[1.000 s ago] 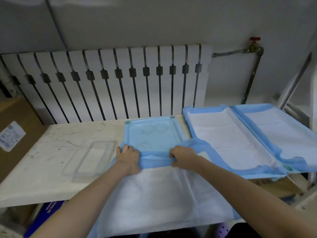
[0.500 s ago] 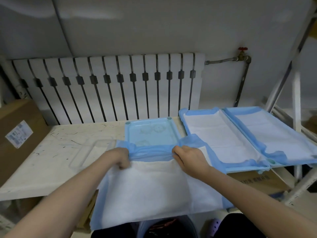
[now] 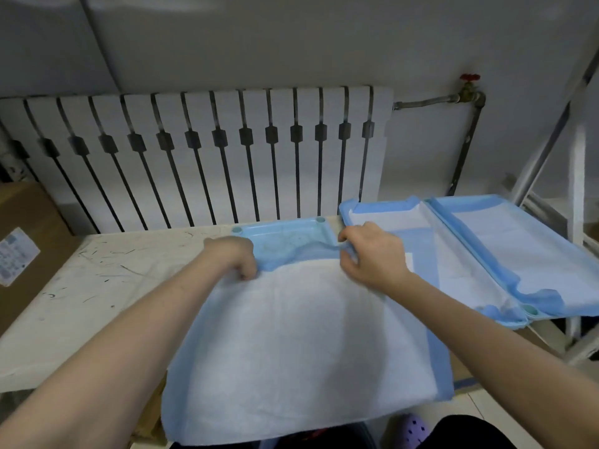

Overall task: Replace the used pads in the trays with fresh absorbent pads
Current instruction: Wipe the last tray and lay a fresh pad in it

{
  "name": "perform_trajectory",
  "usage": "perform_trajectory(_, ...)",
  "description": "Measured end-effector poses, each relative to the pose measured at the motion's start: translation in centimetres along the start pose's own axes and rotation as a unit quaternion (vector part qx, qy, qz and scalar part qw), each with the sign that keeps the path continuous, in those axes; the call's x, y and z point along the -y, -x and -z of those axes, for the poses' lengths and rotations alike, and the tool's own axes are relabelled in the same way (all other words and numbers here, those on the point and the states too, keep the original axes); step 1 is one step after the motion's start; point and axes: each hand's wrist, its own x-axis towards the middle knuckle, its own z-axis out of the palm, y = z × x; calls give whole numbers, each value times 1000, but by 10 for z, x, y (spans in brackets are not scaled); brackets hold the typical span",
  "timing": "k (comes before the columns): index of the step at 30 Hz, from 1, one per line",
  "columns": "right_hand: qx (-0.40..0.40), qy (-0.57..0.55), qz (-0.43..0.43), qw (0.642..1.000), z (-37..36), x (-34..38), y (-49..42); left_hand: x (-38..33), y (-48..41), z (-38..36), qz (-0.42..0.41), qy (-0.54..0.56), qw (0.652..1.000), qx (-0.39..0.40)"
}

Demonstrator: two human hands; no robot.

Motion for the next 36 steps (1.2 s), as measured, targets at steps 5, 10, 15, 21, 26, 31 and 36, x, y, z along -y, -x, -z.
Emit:
perform_trajectory(5, 118, 74, -12, 990, -58, -8, 11, -7, -29, -62, 44, 18, 991, -126)
perform_trajectory(10, 233, 150, 13, 961, -90, -15, 8, -1, -52, -82, 29, 22, 990, -133)
perform_trajectory(15, 283, 109, 83, 949, -107, -11, 8, -2, -62, -82, -20, -25, 997, -74)
perform_trajectory(21, 386, 42, 30, 921, -105, 7, 6, -6, -54, -61, -17, -12, 993, -115)
perform_trajectory(26, 346, -201, -52, 915, -83, 32, -17, 0, -38, -40, -59, 79, 991, -92)
perform_trajectory(31, 353, -248, -41, 901, -61, 59, -40, 11, -7, -6, -86, 192, 968, -140)
perform_trajectory(36, 267, -306, -71, 911, -26, 53, -37, 42, 30, 21, 7, 456, 884, -105)
